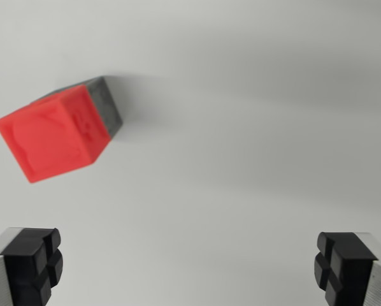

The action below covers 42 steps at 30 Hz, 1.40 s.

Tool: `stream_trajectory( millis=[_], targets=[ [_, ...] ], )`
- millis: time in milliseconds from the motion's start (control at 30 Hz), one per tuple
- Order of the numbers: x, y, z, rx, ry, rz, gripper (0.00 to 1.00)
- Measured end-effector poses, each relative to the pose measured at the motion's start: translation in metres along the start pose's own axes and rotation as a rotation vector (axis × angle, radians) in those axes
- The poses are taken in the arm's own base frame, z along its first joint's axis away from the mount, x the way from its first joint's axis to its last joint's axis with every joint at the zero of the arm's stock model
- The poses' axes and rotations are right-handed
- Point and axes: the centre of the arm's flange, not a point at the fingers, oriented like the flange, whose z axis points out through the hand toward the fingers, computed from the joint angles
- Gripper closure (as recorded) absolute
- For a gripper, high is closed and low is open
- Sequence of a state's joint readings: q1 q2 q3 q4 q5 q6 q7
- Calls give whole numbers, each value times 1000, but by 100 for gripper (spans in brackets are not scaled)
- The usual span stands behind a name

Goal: Destack cube

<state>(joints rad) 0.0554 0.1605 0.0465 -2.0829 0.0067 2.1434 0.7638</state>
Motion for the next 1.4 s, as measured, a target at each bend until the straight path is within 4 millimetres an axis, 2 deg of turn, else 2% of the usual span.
stream_trajectory(
  millis=[400,1167,1400],
  targets=[
    [-26,-17,24,13,25,-100,0],
    [-88,-60,86,41,81,-343,0],
    [-93,-66,108,45,86,-369,0]
  ],
)
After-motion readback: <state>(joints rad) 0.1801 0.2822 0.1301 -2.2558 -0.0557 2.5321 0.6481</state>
